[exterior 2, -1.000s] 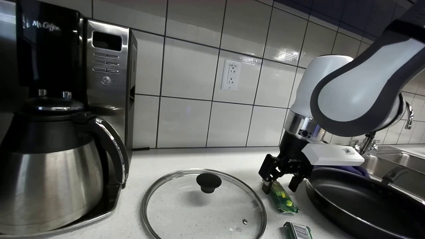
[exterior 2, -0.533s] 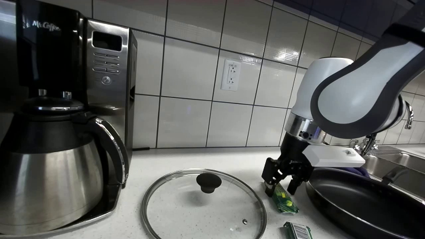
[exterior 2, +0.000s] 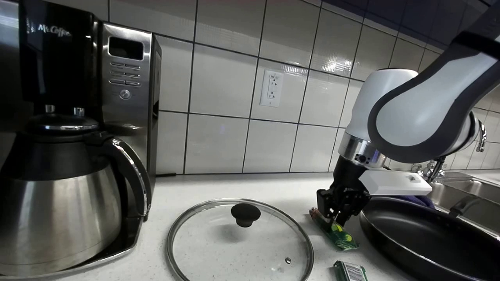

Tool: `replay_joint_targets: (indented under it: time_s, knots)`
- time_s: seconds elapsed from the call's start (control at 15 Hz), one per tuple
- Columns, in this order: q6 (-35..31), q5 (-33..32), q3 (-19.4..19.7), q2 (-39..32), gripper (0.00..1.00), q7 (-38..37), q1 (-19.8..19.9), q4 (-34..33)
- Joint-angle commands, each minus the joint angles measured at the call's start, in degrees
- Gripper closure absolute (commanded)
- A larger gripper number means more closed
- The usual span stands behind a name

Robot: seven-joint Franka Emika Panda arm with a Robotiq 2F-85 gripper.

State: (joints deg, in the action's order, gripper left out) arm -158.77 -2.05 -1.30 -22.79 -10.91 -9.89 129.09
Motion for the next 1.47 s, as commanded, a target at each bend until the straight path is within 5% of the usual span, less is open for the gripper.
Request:
replay_joint_targets:
  time_s: [0.0,0.73,1.4]
  knots:
    - [1.97,-3.15,1.77,0.6,0.9,-1.1,-1.89,-1.04]
    - [3.7,-8.22,1.4,9.13,0.9,-1.5,-3.91,1.02]
    - [2.59,-12.95,4.62,19.19,0.9,-10.55,-1.37,13.18]
